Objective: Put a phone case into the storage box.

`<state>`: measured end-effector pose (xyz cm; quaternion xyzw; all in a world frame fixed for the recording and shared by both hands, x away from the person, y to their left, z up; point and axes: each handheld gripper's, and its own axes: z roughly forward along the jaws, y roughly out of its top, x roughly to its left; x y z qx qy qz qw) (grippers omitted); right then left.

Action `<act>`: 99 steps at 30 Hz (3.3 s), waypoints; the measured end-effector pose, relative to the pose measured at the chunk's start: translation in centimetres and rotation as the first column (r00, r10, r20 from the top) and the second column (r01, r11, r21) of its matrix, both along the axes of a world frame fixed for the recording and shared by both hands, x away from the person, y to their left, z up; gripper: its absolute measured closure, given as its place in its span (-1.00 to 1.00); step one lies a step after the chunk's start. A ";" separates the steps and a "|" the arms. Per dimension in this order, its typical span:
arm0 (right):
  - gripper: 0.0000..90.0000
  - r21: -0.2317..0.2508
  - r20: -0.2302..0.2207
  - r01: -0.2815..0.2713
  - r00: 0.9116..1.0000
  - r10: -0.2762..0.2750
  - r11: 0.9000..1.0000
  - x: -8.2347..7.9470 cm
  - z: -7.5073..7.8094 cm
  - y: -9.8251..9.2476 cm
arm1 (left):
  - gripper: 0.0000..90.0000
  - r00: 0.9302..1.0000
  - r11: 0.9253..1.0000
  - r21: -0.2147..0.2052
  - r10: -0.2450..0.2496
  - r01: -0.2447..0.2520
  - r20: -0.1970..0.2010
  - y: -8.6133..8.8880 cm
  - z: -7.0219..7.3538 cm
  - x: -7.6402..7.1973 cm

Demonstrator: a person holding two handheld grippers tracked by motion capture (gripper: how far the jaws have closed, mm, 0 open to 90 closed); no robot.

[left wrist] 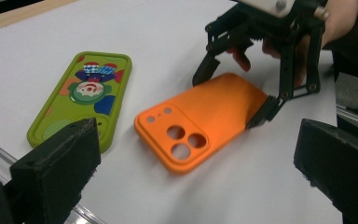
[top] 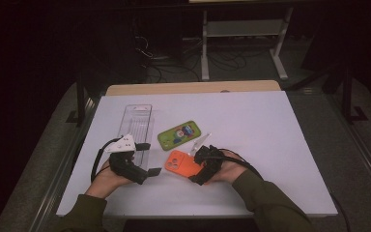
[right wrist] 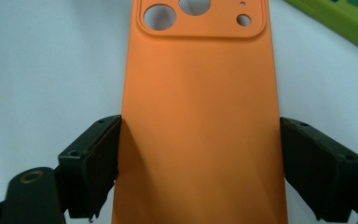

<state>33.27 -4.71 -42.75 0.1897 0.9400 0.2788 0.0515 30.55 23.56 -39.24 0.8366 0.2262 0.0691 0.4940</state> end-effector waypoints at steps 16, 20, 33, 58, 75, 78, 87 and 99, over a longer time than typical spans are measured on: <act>-0.65 0.040 0.020 0.021 1.000 -0.022 0.999 2.0 3.1 -5.7 | -1.00 1.000 1.000 -0.002 -0.001 0.001 -0.011 -0.3 0.1 0.1; -0.65 0.045 0.022 0.019 1.000 -0.020 0.999 2.3 3.7 -7.0 | -1.00 1.000 1.000 0.002 -0.023 0.023 -0.011 -0.6 0.3 0.1; -0.65 0.054 0.012 -0.018 1.000 0.017 0.998 2.7 4.5 -9.1 | -1.00 0.997 0.997 0.010 -0.074 0.074 -0.020 -2.8 1.3 0.7; -0.65 0.004 -0.002 -0.109 0.994 0.109 0.994 2.5 4.0 -9.1 | -1.00 0.985 0.985 0.044 -0.169 0.170 -0.020 -6.8 2.7 3.0; -0.65 0.002 -0.005 -0.154 0.988 0.154 0.988 2.6 4.3 -8.6 | -1.00 0.960 0.954 0.113 -0.281 0.278 0.012 -9.7 3.5 5.1; -0.65 0.008 -0.008 -0.176 0.984 0.176 0.984 2.6 4.2 -8.3 | -1.00 0.952 0.944 0.134 -0.305 0.301 0.008 -9.8 3.3 5.2; -0.65 0.025 -0.014 -0.263 0.964 0.264 0.964 2.4 3.7 -7.2 | -1.00 0.938 0.926 0.155 -0.347 0.345 -0.016 -10.7 2.8 5.1; -0.65 0.031 -0.013 -0.318 0.948 0.319 0.948 1.7 3.7 -6.2 | -1.00 0.902 0.878 0.208 -0.429 0.431 -0.058 -12.6 1.7 4.4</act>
